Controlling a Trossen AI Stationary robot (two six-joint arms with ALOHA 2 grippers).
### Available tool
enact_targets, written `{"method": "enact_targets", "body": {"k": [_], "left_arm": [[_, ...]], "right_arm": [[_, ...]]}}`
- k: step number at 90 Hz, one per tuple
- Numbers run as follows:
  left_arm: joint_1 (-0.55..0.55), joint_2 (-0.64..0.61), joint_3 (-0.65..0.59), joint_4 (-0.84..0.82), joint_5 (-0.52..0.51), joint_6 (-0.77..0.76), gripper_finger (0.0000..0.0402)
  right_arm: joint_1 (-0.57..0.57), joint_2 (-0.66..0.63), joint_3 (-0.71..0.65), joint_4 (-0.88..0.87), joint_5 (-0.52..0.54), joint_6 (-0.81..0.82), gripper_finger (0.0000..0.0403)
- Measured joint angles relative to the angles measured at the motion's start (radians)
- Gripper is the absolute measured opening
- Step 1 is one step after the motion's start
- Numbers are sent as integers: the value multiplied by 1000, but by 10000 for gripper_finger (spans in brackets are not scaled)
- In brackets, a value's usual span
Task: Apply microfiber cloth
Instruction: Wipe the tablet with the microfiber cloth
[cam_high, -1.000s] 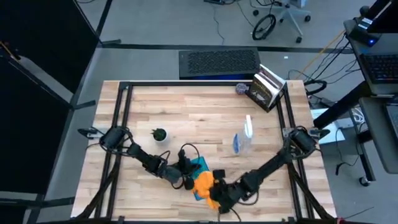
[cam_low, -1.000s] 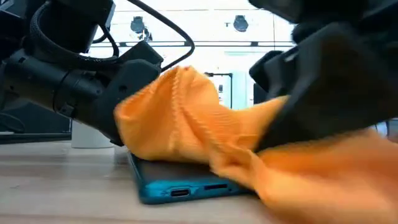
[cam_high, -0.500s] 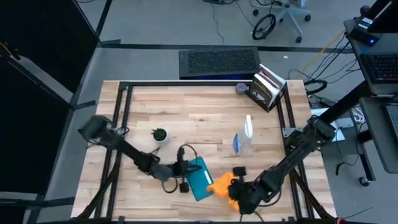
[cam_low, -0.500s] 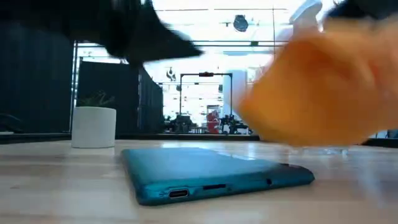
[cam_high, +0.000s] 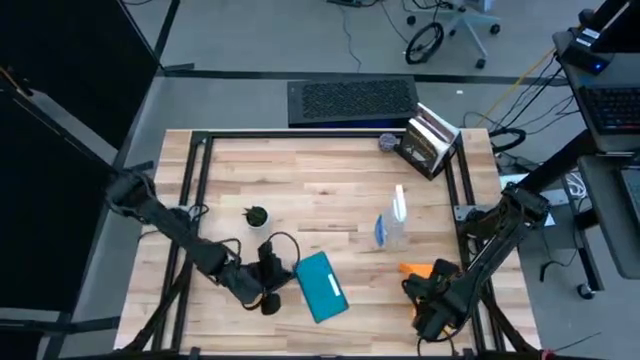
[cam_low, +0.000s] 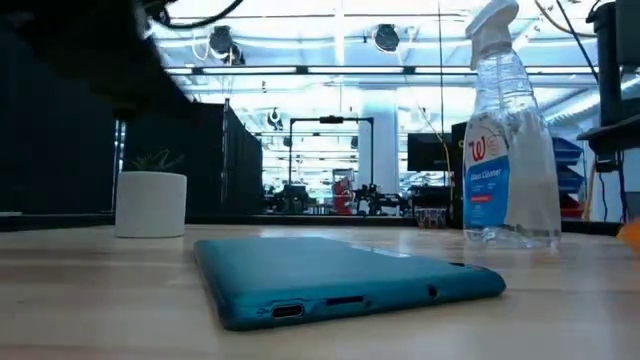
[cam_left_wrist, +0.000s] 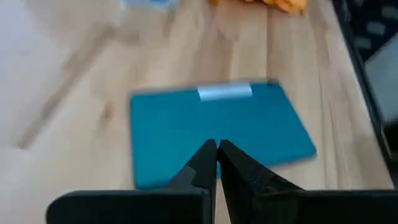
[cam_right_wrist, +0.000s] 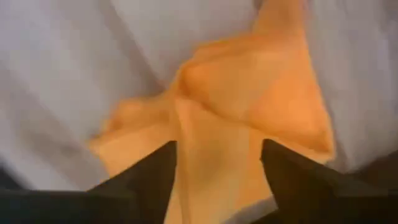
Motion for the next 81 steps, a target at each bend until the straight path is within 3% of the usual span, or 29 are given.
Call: {"method": "enact_targets", "body": {"k": [12,18,35,44,52,68,81], "left_arm": [[-4,51,2,38,20,-1,3],[-4,80,2,40,38,-1,3],[-5,144,2,127,72,-1,3],[-4,181,2,146,90,-1,3],[-6,222,2,184,93,-1,3],[3,319,9,307,90,1,3],[20,353,34,314,86,1,3]], "right_arm": [[-44,-13,-5,219,399,-39,260],[-101,-7,-30,380,480,-111,262],[-292,36,-182,833,311,-264,263],[-369,42,-270,988,180,-276,263],[-409,42,-325,1101,127,-249,263],[-435,87,-343,1182,107,-222,263],[-434,162,-341,1227,99,-168,263]]}}
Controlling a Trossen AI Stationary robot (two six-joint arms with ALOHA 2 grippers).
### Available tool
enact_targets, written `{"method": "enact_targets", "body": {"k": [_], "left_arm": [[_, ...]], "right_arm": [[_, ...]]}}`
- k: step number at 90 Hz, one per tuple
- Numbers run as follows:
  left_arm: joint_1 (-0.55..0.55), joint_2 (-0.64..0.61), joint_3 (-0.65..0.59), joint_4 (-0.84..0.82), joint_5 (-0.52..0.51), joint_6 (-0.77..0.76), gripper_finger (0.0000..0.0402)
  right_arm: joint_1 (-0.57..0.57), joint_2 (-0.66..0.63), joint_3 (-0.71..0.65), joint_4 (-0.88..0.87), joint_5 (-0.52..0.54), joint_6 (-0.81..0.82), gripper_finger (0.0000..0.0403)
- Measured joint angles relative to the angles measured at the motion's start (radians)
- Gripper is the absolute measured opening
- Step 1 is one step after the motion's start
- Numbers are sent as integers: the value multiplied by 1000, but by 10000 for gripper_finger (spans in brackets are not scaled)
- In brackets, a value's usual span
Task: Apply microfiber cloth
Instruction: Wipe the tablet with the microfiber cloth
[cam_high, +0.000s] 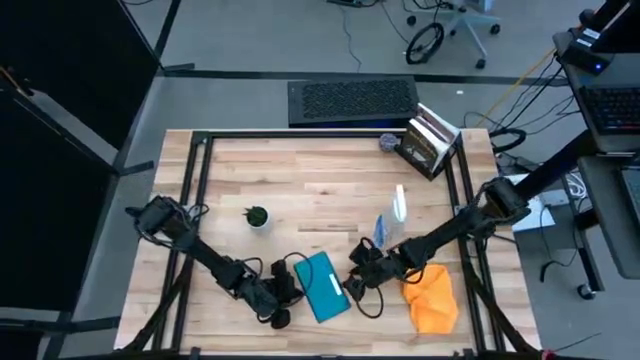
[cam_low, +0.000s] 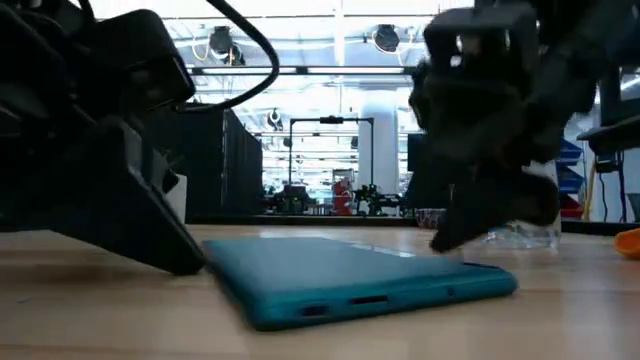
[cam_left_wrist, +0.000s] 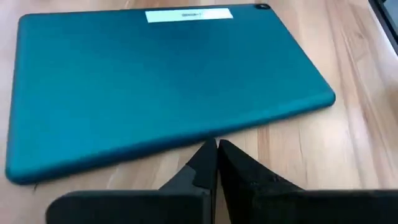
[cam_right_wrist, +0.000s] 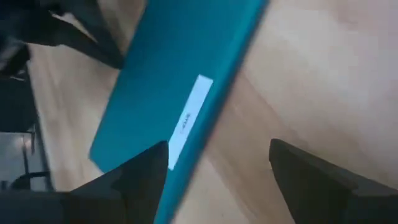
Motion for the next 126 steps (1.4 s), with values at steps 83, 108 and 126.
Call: {"method": "enact_targets", "body": {"k": [83,108,126], "left_arm": [[107,69,32,75,55,105,3],[100,56,30,77,69,106,3],[58,-55,24,-49,99,131,3]], "right_arm": [[6,94,0,373,-104,-138,205],[9,50,119,80,-68,-293,49],[30,24,319,-400,11,-536,23]]}}
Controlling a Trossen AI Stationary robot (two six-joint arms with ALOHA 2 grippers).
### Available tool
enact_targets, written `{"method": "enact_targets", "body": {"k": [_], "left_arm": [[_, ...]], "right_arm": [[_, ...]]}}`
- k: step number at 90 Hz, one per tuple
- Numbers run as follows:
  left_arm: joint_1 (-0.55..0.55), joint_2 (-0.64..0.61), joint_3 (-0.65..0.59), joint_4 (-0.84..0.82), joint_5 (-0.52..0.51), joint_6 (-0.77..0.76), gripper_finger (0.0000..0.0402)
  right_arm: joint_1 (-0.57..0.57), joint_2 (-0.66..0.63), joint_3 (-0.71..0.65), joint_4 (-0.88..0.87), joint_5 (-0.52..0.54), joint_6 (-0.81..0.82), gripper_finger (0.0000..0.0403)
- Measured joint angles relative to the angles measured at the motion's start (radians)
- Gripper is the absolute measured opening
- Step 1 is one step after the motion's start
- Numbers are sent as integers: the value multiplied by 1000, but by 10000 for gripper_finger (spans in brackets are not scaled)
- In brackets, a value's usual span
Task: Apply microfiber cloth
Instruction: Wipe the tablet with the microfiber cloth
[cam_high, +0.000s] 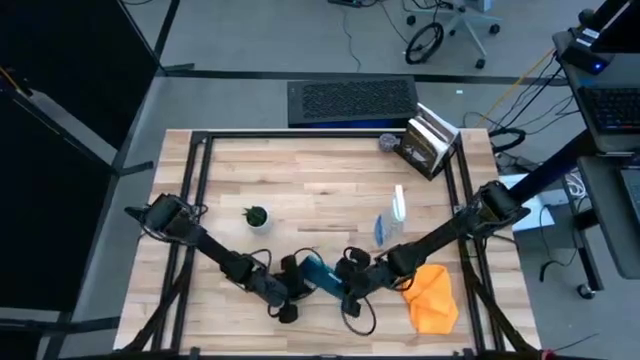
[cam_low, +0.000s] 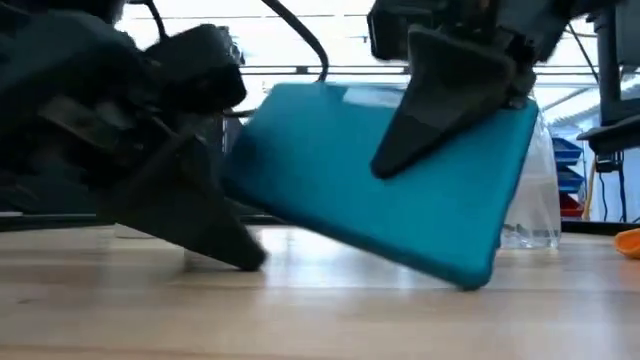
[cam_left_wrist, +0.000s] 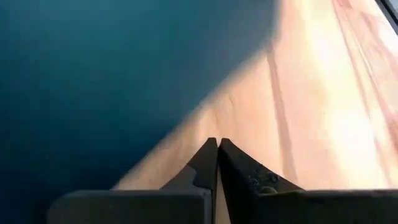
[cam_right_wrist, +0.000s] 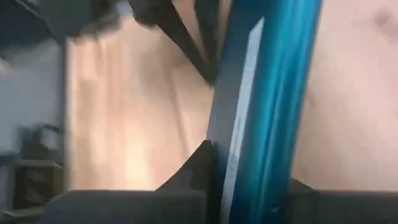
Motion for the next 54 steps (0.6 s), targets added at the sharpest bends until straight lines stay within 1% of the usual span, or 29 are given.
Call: {"method": "enact_targets", "body": {"k": [8,16,22,26,39,54], "left_arm": [[-19,-94,2,-75,0,-16,3],[-40,-189,3,-177,-2,-41,3],[-52,-246,2,-237,-9,-55,3],[-58,-284,2,-274,-20,-55,3],[-61,-368,3,-354,-86,-50,3],[-38,-386,3,-386,-114,-45,3]], "right_arm": [[3,4,80,-208,62,-164,18],[-9,8,119,-310,157,-321,8],[-31,5,127,-319,237,-413,7],[-53,11,127,-324,265,-446,9],[-140,57,125,-314,274,-505,9],[-220,98,126,-290,302,-568,9]]}}
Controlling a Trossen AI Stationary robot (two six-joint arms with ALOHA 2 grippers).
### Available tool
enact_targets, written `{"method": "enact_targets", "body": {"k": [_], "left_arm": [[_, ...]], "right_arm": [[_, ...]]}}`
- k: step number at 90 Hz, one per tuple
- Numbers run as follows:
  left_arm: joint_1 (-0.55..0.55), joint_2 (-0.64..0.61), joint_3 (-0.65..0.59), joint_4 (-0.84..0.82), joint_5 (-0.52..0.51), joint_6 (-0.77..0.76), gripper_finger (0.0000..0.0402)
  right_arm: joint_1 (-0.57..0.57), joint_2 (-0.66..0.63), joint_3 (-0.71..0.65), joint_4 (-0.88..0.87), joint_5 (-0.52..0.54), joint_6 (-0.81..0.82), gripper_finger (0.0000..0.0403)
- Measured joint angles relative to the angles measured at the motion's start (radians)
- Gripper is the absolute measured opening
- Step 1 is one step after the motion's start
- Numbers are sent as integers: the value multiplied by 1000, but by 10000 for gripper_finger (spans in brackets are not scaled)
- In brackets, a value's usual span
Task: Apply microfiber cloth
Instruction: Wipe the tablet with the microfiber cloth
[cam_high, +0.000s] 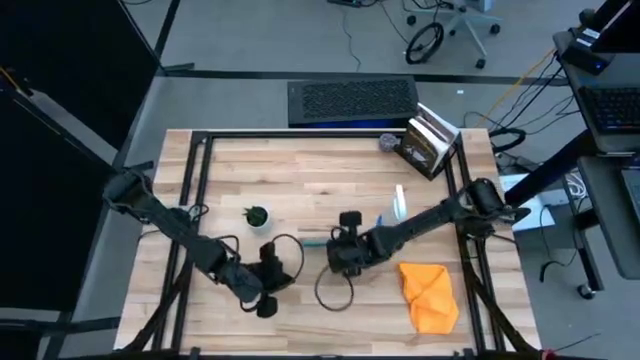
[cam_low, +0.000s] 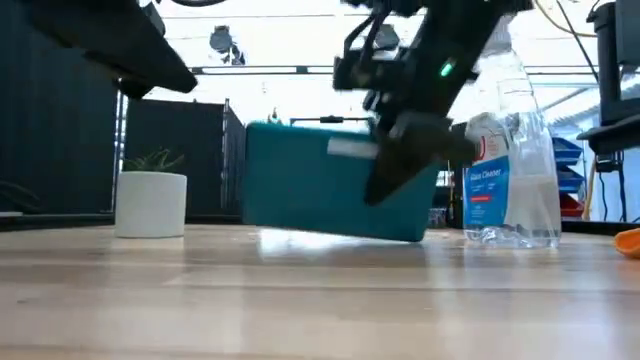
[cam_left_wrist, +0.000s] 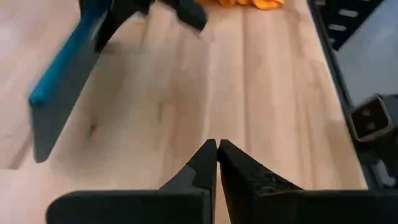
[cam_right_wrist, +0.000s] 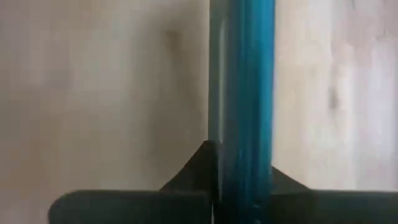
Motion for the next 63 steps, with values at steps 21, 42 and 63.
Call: {"method": "enact_targets", "body": {"k": [21,42,63], "left_arm": [[17,0,0,-10,-1,1,3],[17,-1,0,-11,-1,2,3],[17,-1,1,-17,-1,1,3]], "right_arm": [[-38,19,0,11,-21,-59,50],[-44,21,-1,16,-60,-52,143],[-44,21,-1,17,-107,-20,209]]}}
